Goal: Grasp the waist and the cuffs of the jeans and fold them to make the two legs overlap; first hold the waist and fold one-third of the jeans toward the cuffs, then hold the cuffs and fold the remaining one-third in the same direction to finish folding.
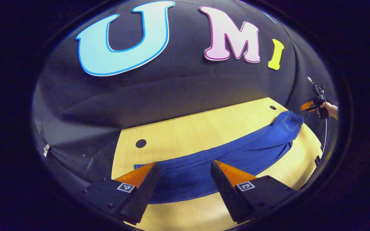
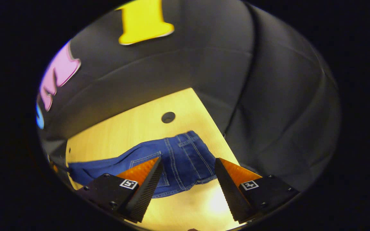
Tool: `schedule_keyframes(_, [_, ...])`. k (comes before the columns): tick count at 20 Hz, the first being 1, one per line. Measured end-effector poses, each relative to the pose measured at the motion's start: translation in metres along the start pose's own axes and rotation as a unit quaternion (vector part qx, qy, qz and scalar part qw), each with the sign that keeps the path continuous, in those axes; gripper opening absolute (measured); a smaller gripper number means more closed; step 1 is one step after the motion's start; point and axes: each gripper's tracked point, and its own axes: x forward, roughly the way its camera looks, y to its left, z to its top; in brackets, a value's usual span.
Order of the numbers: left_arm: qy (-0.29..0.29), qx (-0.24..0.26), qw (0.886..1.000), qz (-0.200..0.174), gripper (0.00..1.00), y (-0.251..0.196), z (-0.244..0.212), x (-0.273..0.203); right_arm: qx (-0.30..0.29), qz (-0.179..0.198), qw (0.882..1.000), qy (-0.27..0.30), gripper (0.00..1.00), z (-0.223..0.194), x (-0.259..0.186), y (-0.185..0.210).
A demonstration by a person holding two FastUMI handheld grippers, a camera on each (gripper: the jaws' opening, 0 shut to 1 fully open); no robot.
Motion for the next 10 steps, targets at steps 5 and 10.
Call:
schedule_keyframes(5, [0.022,0.010,1.000,-0.010,0.99,-0.021,-0.018,0.005,0.125,-0.055,0.990,0.044,0.99,-0.039,0.032,-0.027])
schedule_keyframes(10, [0.043,-0.001,0.999,-0.006,0.99,-0.024,-0.034,0.013,0.167,-0.069,0.982,0.059,0.99,-0.050,0.063,-0.027])
